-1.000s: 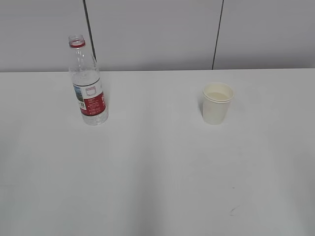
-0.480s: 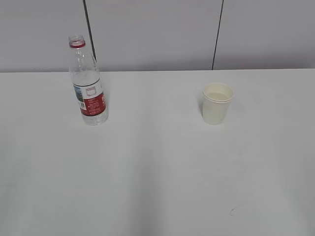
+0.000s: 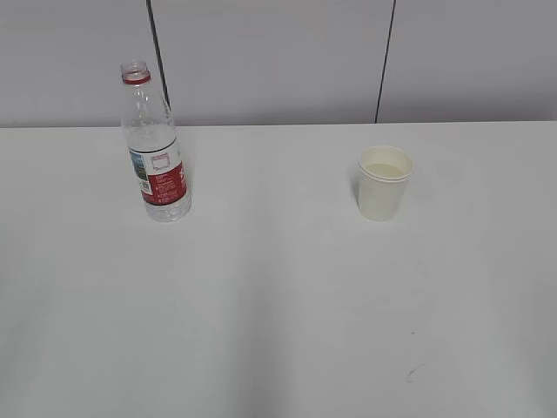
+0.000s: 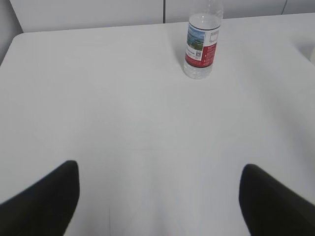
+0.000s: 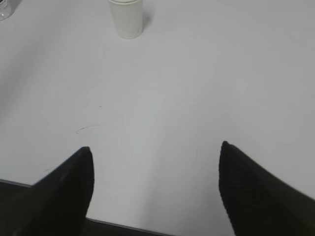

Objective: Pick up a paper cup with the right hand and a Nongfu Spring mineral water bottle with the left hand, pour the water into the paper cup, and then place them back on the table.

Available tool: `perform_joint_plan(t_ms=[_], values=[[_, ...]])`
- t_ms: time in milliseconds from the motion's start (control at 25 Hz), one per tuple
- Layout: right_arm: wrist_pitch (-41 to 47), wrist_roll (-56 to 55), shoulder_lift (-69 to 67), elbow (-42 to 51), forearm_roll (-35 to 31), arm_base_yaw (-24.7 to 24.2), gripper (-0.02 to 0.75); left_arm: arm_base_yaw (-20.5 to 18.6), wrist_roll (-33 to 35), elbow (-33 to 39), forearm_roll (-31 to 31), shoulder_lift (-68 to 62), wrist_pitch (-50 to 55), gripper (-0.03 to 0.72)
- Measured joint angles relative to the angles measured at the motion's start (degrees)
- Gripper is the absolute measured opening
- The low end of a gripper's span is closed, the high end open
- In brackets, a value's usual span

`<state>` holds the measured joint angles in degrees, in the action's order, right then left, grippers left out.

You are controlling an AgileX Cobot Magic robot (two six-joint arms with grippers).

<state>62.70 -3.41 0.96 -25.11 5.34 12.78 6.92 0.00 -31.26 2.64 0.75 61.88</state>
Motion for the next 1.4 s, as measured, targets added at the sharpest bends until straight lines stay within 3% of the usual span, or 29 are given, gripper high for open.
perform_joint_plan(t_ms=[880, 1160, 1400], values=[[-1.52, 0.04, 0.00, 0.71, 1.31, 0.00, 0.582, 0.00, 0.00, 0.00, -0.11, 0.00, 0.00, 0.592], [-1.52, 0.04, 0.00, 0.71, 1.45, -0.11, 0.582, -1.80, 0.00, 0.00, -0.27, 0.00, 0.00, 0.592], [-1.52, 0.04, 0.00, 0.71, 1.45, -5.47, 0.582, -5.18, 0.00, 0.00, -0.27, 0.00, 0.00, 0.592]])
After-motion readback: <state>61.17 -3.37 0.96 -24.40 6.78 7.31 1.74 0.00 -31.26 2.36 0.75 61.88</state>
